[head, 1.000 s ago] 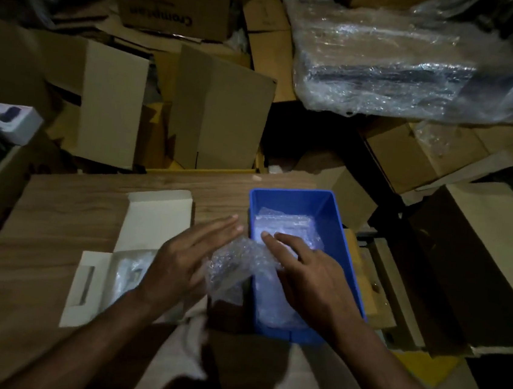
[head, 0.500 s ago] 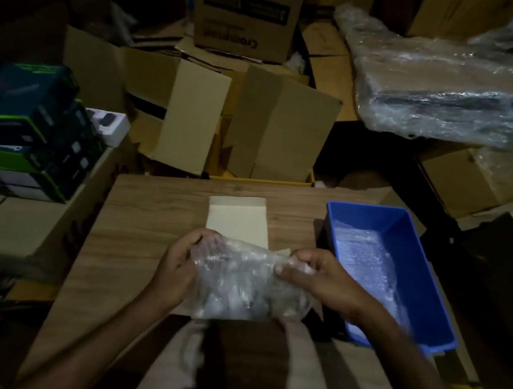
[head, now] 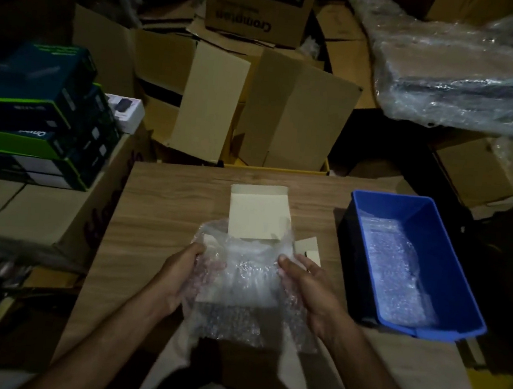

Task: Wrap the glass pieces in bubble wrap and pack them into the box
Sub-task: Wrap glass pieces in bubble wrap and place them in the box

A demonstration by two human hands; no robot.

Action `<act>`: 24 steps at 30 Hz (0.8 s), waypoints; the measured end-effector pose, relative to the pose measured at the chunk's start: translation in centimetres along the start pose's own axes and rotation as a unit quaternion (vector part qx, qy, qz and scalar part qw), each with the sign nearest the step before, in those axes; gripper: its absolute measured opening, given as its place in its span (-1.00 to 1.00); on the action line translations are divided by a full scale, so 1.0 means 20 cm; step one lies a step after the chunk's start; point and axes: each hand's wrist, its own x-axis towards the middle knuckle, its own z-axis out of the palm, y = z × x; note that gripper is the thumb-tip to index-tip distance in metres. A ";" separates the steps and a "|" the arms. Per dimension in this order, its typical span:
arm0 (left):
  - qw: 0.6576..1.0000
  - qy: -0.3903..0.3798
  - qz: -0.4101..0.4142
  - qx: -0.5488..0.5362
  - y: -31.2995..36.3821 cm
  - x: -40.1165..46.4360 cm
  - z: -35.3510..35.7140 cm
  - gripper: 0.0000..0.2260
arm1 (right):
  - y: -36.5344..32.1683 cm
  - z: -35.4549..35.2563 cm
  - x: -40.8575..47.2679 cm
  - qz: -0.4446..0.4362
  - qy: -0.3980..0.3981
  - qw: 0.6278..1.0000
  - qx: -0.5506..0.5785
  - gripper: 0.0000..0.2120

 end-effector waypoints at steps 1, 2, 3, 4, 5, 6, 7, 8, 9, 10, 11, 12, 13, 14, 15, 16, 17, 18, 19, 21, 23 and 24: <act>1.000 -0.006 -0.013 -0.004 0.00 0.01 -0.03 -0.74 | 0.01 0.00 0.00 -0.014 0.027 0.999 -0.020 -0.52; 1.000 -0.012 -0.022 -0.004 -0.01 0.03 -0.05 -0.73 | 0.02 -0.01 0.01 -0.026 0.043 0.998 -0.040 -0.47; 1.000 -0.017 -0.026 -0.003 -0.03 0.04 -0.07 -0.72 | 0.03 -0.02 0.01 -0.036 0.050 0.997 -0.054 -0.43; 0.999 -0.020 -0.026 -0.006 -0.04 0.06 -0.09 -0.71 | 0.04 -0.03 0.01 -0.041 0.054 0.995 -0.068 -0.42; 1.000 -0.018 -0.022 -0.010 -0.06 0.07 -0.10 -0.71 | 0.04 -0.04 0.00 -0.042 0.052 0.995 -0.080 -0.46; 1.000 -0.010 -0.012 -0.014 -0.07 0.07 -0.11 -0.73 | 0.04 -0.05 0.00 -0.043 0.039 0.994 -0.089 -0.55; 1.000 0.001 0.003 -0.011 -0.07 0.08 -0.12 -0.76 | 0.03 -0.06 -0.01 -0.045 0.014 0.994 -0.094 -0.67; 1.000 0.009 0.024 0.005 -0.07 0.08 -0.13 -0.78 | 0.03 -0.07 0.00 -0.047 -0.019 0.994 -0.093 -0.78; 0.998 0.015 0.050 0.032 -0.07 0.08 -0.14 -0.78 | 0.02 -0.08 0.00 -0.047 -0.047 0.994 -0.090 -0.85; 0.995 0.023 0.079 0.061 -0.07 0.08 -0.14 -0.79 | 0.02 -0.08 0.01 -0.047 -0.062 0.993 -0.090 -0.88; 0.990 0.037 0.108 0.083 -0.08 0.08 -0.15 -0.80 | 0.02 -0.09 0.01 -0.046 -0.067 0.992 -0.096 -0.85; 0.986 0.046 0.135 0.082 -0.07 0.08 -0.15 -0.78 | 0.02 -0.10 0.02 -0.043 -0.064 0.991 -0.109 -0.80; 0.984 0.036 0.162 0.064 -0.07 0.07 -0.16 -0.73 | 0.02 -0.11 0.02 -0.039 -0.056 0.990 -0.122 -0.76; 0.980 0.008 0.192 0.054 -0.06 0.06 -0.17 -0.66 | 0.01 -0.12 0.02 -0.040 -0.048 0.989 -0.135 -0.71; 0.973 -0.022 0.218 0.066 -0.04 0.05 -0.18 -0.60 | 0.01 -0.13 0.01 -0.047 -0.043 0.987 -0.144 -0.66; 0.966 -0.052 0.234 0.098 -0.02 0.03 -0.19 -0.57 | 0.00 -0.13 0.01 -0.061 -0.038 0.985 -0.159 -0.61; 0.959 -0.082 0.240 0.123 0.01 0.00 -0.20 -0.57 | -0.01 -0.13 0.00 -0.080 -0.031 0.980 -0.181 -0.56; 0.957 -0.111 0.234 0.134 0.03 -0.02 -0.20 -0.58 | -0.01 -0.13 -0.01 -0.103 -0.021 0.972 -0.212 -0.51; 0.956 -0.137 0.220 0.140 0.06 -0.04 -0.21 -0.58 | -0.02 -0.13 -0.01 -0.121 -0.011 0.961 -0.249 -0.47; 0.945 -0.152 0.211 0.201 0.09 -0.07 -0.20 -0.51 | -0.03 -0.11 -0.02 -0.148 0.007 0.928 -0.343 -0.42; 0.926 -0.115 0.209 0.294 0.10 -0.10 -0.17 -0.45 | -0.04 -0.09 -0.03 -0.175 0.021 0.874 -0.453 -0.42; 0.909 -0.084 0.221 0.344 0.11 -0.11 -0.15 -0.49 | -0.05 -0.09 -0.04 -0.193 0.021 0.847 -0.495 -0.48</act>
